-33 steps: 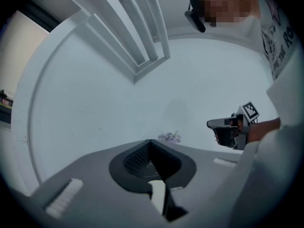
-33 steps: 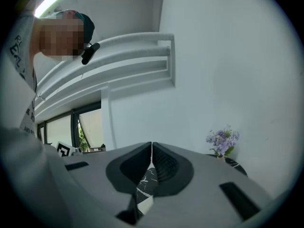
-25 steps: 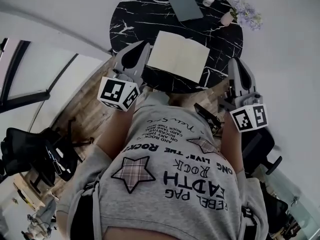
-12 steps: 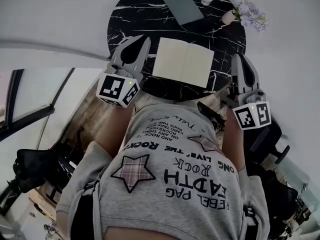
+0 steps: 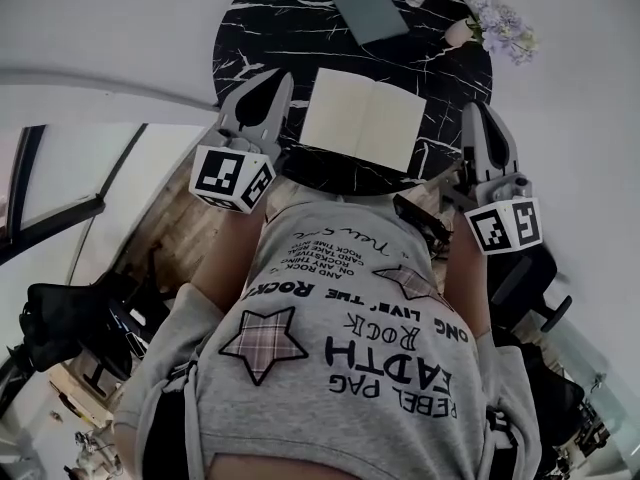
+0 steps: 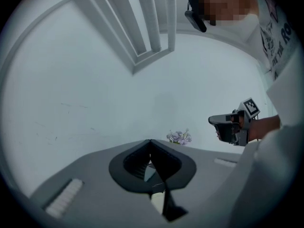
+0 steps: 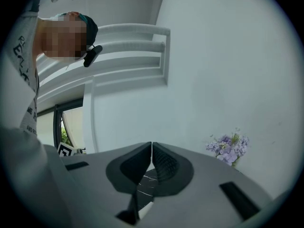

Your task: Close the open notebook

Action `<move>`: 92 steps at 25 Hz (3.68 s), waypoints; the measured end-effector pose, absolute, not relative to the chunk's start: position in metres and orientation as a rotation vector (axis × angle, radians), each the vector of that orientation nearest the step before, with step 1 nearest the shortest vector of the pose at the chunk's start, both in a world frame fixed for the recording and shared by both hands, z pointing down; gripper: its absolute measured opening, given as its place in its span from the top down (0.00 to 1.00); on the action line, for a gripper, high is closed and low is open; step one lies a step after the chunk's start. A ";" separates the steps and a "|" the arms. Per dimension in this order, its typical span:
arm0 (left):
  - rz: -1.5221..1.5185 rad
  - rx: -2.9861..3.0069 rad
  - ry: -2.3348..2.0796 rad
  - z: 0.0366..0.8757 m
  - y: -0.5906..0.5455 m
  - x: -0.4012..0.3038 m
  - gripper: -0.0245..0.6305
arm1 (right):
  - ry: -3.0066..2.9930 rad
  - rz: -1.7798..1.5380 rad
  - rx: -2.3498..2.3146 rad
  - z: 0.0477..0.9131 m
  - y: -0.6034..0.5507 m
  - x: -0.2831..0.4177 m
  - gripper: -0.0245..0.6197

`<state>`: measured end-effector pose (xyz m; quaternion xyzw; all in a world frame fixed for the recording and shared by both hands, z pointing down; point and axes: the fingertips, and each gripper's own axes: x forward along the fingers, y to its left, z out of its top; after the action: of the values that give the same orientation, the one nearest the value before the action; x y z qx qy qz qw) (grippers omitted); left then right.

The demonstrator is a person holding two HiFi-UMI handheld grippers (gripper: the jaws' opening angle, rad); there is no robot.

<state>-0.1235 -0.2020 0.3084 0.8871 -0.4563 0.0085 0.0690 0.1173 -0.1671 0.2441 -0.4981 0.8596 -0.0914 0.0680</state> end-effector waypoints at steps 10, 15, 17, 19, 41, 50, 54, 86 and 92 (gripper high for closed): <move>0.023 2.633 -1.427 0.314 -0.197 -0.107 0.95 | 2.613 -0.248 -1.444 0.239 -0.172 0.137 0.94; 0.040 2.631 -1.414 0.323 -0.197 -0.098 0.95 | 2.615 -0.268 -1.436 0.246 -0.175 0.144 0.94; 0.052 2.623 -1.410 0.327 -0.197 -0.096 0.95 | 2.619 -0.280 -1.434 0.250 -0.175 0.146 0.94; 0.061 2.611 -1.403 0.333 -0.197 -0.093 0.95 | 2.619 -0.295 -1.435 0.253 -0.177 0.149 0.94; 0.270 2.564 -1.357 0.402 -0.196 -0.083 0.95 | 2.733 -0.319 -1.454 0.288 -0.193 0.152 0.94; 0.342 2.512 -1.338 0.437 -0.201 -0.083 0.95 | 2.780 -0.351 -1.488 0.312 -0.200 0.151 0.94; 0.360 2.493 -1.363 0.448 -0.205 -0.087 0.94 | 2.782 -0.379 -1.490 0.320 -0.204 0.150 0.94; 0.605 2.096 -1.174 0.619 -0.185 -0.096 0.70 | 2.793 -0.472 -1.492 0.346 -0.209 0.140 0.94; 0.651 2.028 -1.123 0.636 -0.171 -0.093 0.66 | 2.795 -0.471 -1.491 0.346 -0.207 0.140 0.94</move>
<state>-0.0929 -0.1713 0.6362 0.7861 -0.4354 0.2526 0.3589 0.1395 -0.2070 0.3457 -0.4655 0.8723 -0.1469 -0.0305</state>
